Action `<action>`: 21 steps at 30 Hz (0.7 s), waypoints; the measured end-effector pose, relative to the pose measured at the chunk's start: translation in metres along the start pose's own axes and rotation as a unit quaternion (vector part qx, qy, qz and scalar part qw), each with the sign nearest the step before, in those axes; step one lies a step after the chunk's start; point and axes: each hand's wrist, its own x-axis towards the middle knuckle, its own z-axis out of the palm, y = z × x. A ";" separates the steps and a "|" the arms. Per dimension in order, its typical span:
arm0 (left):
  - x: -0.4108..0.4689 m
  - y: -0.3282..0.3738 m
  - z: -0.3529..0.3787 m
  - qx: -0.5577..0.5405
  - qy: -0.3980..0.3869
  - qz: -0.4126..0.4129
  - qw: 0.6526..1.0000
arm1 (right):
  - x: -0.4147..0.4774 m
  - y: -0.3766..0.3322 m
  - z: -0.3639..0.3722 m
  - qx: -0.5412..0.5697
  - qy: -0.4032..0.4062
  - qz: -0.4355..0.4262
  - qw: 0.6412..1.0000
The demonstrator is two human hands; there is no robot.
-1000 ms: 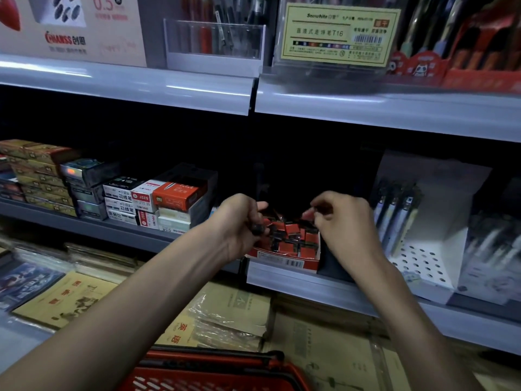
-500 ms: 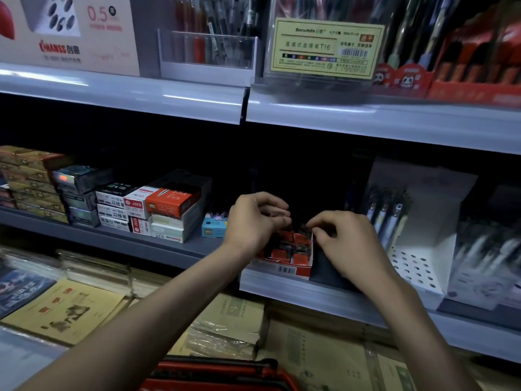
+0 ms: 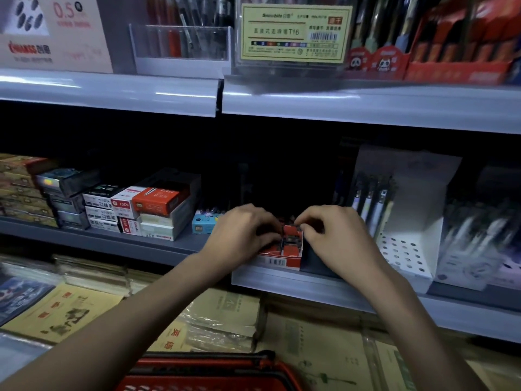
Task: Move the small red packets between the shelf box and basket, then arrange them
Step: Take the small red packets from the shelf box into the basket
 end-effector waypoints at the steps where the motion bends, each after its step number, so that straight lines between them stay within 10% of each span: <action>1: -0.005 -0.001 -0.002 -0.004 -0.013 0.005 1.000 | -0.002 -0.001 0.001 0.001 -0.005 -0.002 1.000; 21: -0.159 -0.025 -0.071 0.069 -0.085 -0.054 0.992 | -0.085 -0.068 0.050 -0.010 -0.086 -0.080 0.993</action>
